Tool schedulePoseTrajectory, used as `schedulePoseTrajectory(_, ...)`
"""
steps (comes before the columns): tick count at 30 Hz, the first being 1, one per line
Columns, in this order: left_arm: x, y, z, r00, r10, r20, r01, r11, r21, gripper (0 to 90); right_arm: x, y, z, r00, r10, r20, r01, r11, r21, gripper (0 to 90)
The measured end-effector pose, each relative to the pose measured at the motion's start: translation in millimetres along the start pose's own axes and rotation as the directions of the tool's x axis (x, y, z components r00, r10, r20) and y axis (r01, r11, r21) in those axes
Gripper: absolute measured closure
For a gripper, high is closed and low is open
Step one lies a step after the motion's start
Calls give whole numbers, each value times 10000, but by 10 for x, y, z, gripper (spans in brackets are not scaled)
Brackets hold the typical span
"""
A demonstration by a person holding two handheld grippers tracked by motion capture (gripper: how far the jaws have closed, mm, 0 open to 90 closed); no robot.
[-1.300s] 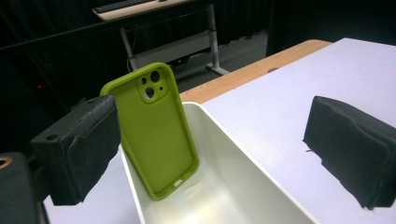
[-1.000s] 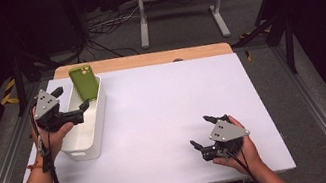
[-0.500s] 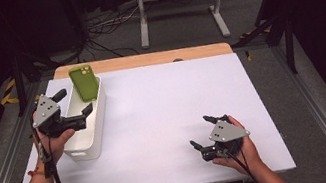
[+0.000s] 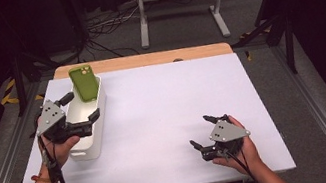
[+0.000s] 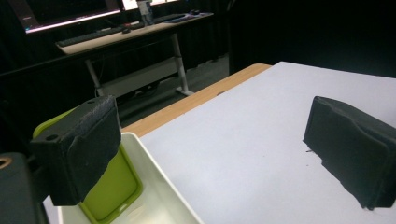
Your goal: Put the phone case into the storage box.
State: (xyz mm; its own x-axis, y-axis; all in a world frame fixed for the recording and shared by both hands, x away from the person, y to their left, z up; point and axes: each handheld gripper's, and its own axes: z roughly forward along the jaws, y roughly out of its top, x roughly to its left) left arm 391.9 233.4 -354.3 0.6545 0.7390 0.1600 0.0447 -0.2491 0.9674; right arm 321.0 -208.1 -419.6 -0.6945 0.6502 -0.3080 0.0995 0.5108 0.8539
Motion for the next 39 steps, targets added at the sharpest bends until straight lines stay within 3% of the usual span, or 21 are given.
schedulePoseTrajectory(6,-63,19,-6,9999,82,113,-82,10000,-48,48,5,33,-36,10000,5,69,-3,9997,-262,154)
schedulePoseTrajectory(13,-120,-11,-12,9993,-53,368,61,9997,-223,48,8,30,-40,9999,-85,128,88,9997,-219,153)
schedulePoseTrajectory(39,-297,14,-50,9946,369,967,-328,9985,-439,48,18,38,-46,9997,-182,162,186,9996,-217,153)
